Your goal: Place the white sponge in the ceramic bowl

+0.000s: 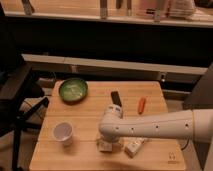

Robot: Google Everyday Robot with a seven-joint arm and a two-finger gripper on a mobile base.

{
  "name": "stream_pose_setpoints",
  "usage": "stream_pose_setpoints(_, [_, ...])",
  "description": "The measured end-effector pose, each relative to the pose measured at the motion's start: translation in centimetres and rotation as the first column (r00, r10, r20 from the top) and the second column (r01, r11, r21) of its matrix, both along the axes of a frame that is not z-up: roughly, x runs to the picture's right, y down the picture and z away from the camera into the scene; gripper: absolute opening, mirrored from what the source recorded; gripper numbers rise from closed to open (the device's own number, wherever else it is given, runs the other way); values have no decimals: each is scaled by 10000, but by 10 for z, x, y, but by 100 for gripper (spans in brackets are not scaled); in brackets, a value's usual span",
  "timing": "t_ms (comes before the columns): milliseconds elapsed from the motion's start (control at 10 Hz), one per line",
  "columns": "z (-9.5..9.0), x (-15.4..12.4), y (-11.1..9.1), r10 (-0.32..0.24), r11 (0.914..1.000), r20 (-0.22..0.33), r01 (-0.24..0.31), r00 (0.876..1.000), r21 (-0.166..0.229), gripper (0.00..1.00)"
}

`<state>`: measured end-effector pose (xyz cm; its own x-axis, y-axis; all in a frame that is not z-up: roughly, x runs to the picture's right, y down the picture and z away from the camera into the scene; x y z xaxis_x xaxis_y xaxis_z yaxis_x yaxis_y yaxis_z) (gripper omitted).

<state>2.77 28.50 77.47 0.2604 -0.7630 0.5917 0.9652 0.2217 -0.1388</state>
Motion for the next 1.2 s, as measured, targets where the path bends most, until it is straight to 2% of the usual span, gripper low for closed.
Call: stream_pose_setpoints(1200, [3,-3,2,-123,9999,-25,122,9999,-16,80])
